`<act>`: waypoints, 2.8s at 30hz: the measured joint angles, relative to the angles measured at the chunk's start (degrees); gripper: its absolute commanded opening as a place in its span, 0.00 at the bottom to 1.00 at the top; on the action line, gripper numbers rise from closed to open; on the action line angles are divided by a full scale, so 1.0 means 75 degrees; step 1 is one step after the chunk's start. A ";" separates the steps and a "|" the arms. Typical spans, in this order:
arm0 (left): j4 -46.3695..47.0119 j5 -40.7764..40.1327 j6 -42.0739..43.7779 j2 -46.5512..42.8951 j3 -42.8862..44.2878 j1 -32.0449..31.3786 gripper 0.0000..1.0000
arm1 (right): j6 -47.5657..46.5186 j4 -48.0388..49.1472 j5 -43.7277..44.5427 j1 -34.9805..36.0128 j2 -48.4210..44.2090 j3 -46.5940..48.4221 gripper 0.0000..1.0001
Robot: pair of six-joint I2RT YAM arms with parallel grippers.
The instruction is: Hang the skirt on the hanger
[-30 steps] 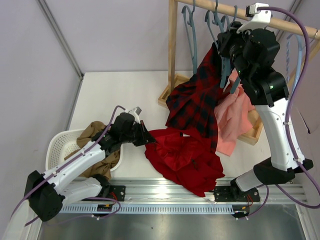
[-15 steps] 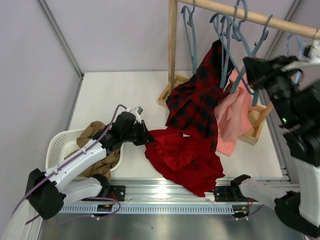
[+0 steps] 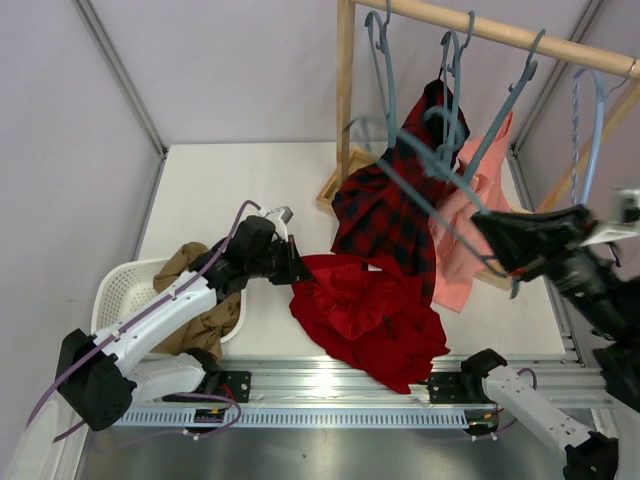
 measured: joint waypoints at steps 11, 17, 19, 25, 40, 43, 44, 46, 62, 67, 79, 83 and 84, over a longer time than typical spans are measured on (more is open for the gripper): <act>0.0058 0.0947 0.0784 0.0487 0.0149 0.0353 0.00 | 0.1317 -0.0414 -0.1378 -0.0006 -0.1568 -0.3888 0.00; 0.0289 0.1157 0.0708 0.0548 0.0073 0.0478 0.00 | 0.1955 -0.0050 -0.1754 -0.0006 -0.2244 -0.4972 0.00; 0.0356 0.1139 0.0618 0.0455 0.0041 0.0490 0.00 | 0.2250 0.0140 -0.1821 -0.0006 -0.2273 -0.5383 0.00; 0.0950 0.1466 -0.0437 0.0187 -0.0455 0.0734 0.00 | 0.2629 0.0446 -0.1845 -0.0012 -0.2480 -0.5814 0.00; 0.1268 0.2908 -0.0152 0.0866 -0.0417 0.1212 0.00 | 0.1498 0.0219 -0.2821 -0.0012 -0.2771 -0.5074 0.00; 0.1000 0.3118 0.0329 0.1032 -0.0143 0.1335 0.00 | 0.1137 -0.0012 -0.3287 -0.0012 -0.2757 -0.4960 0.00; 0.0898 0.3179 0.0478 0.1072 -0.0058 0.1384 0.00 | 0.1005 -0.0119 -0.3401 -0.0012 -0.2739 -0.4902 0.00; 0.0670 0.3270 0.0737 0.1142 0.0117 0.1466 0.00 | 0.0694 -0.0428 -0.3483 -0.0012 -0.2669 -0.4747 0.00; -0.0778 0.3518 0.2002 0.0979 0.0781 0.1524 0.00 | -0.0487 -0.1035 -0.3771 -0.0012 -0.1667 -0.4447 0.00; -0.0807 0.3523 0.2002 0.0973 0.0778 0.1524 0.00 | -0.0562 -0.0866 -0.4243 -0.0012 -0.1268 -0.4202 0.00; -0.0804 0.3526 0.1979 0.0976 0.0778 0.1524 0.00 | -0.0662 -0.0589 -0.4561 -0.0012 -0.1172 -0.4106 0.00; -0.0804 0.3523 0.1891 0.0968 0.0778 0.1527 0.00 | -0.0825 -0.0609 -0.4447 -0.0012 -0.0985 -0.4086 0.00; -0.0804 0.3523 0.1839 0.0956 0.0778 0.1524 0.00 | -0.0871 -0.0629 -0.4421 -0.0012 -0.0898 -0.4054 0.00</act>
